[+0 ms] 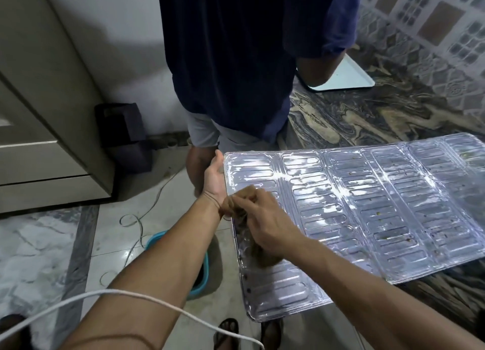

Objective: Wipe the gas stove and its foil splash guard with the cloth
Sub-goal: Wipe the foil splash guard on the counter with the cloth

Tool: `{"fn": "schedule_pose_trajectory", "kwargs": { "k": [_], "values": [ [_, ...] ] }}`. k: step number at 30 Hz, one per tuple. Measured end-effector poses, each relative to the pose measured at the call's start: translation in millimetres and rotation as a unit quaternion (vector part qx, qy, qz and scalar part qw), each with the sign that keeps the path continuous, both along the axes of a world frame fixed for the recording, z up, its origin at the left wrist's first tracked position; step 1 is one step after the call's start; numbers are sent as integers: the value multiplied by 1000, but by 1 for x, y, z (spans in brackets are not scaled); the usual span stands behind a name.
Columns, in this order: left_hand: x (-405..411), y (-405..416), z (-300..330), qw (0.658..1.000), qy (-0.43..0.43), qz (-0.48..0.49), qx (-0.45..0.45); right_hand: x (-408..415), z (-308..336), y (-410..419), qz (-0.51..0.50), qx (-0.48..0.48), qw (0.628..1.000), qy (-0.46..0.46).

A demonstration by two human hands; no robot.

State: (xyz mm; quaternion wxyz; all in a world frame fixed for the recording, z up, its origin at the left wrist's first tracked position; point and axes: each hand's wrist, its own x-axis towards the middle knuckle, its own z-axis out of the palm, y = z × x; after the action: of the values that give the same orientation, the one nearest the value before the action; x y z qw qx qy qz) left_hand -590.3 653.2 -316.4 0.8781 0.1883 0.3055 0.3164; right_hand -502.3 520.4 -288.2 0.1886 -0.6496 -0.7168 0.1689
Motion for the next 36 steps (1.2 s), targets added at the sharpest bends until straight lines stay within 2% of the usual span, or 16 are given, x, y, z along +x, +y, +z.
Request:
{"fn": "schedule_pose_trajectory", "kwargs": {
  "k": [4,9,11,16,20,23,26,28,30,33,36],
  "values": [
    [-2,-5,3,999,25,-34,-20,7,-2,-43,43,18,999,10],
    [-27,-29,-13,978,129,-161,-38,33,3,-20,-108,6,994,35],
    [-42,-44,-27,965,160,-202,-52,34,-2,-9,-127,10,992,22],
    [-58,-75,-43,982,103,-133,-91,5,-37,-12,-31,-45,997,-45],
    [-59,-86,-31,990,74,-95,-71,-19,-32,-67,38,-37,994,-91],
    [-56,-95,-23,993,76,-74,-59,-11,-36,-116,129,-57,981,-135],
    [-55,-109,-22,993,101,-47,-40,4,-35,-135,96,-65,987,-111],
    [-57,-131,-25,984,156,-82,-14,10,-24,-134,38,-38,996,-67],
    [-62,-150,-32,973,189,-131,-13,17,-21,-119,3,-10,997,-71],
    [-69,-167,-38,976,169,-134,-35,10,-30,-105,8,-2,994,-107],
    [-69,-172,-31,980,154,-118,-36,-7,-39,-118,59,-27,989,-134]
  ]
}}
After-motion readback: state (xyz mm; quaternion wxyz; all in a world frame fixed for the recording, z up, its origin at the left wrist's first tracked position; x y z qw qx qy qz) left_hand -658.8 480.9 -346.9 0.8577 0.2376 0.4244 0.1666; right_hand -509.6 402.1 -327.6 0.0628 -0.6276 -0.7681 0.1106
